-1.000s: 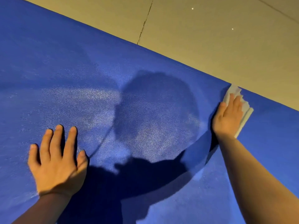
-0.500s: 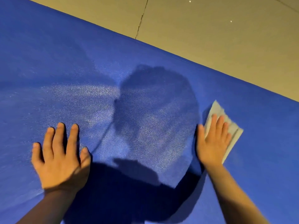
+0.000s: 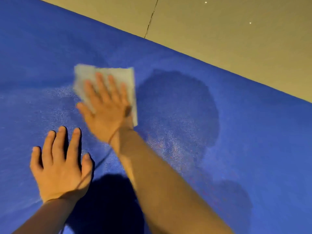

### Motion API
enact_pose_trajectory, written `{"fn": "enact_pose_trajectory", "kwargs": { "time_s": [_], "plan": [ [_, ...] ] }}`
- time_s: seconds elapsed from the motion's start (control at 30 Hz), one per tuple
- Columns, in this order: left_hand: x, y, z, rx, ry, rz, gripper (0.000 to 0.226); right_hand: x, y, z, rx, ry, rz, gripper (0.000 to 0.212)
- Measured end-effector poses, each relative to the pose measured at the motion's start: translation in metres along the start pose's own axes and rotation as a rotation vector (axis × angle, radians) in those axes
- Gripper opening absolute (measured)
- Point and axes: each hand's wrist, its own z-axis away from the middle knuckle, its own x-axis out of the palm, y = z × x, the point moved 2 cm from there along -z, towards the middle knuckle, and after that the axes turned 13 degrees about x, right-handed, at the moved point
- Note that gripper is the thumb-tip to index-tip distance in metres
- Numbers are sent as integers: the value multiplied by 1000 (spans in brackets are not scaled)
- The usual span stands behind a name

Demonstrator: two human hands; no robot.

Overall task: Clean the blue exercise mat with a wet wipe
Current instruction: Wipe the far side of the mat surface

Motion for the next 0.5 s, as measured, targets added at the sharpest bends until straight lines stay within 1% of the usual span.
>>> {"fn": "enact_pose_trajectory", "kwargs": {
  "time_s": [0.03, 0.07, 0.1, 0.13, 0.17, 0.23, 0.27, 0.3, 0.33, 0.4, 0.47, 0.5],
  "plan": [
    [1, -1, 0, 13, 0, -9, 58, 6, -3, 7, -90, -6, 20, 58],
    [2, -2, 1, 11, -1, -9, 58, 5, 5, 9, -140, 12, -15, 57],
    [3, -2, 2, -2, 2, 0, 58, 1, 21, 9, -150, 52, -83, 57],
    [4, -2, 2, -14, 5, 14, 59, -3, 46, 8, -121, 70, -124, 57],
    [4, -2, 2, -19, 3, 26, 60, -12, 77, 6, -39, 65, -95, 57],
    [5, -2, 1, -26, -11, 33, 60, -29, 158, 7, 148, 83, 81, 61],
    [4, -2, 1, -34, -18, 28, 60, -39, 199, 14, 265, 63, 153, 66],
    [4, -2, 1, -40, -25, 24, 61, -49, 237, 27, 417, 37, 161, 70],
    [3, -1, 0, -44, -29, 26, 61, -59, 267, 42, 573, 40, 110, 68],
    [2, 0, 0, -52, -39, 31, 62, -72, 303, 69, 830, 90, -22, 55],
    [1, 0, 0, -55, -40, 38, 62, -73, 305, 82, 1022, 119, -78, 54],
    [1, 0, 0, -54, -36, 37, 62, -71, 296, 81, 1087, 133, -79, 55]
  ]
}}
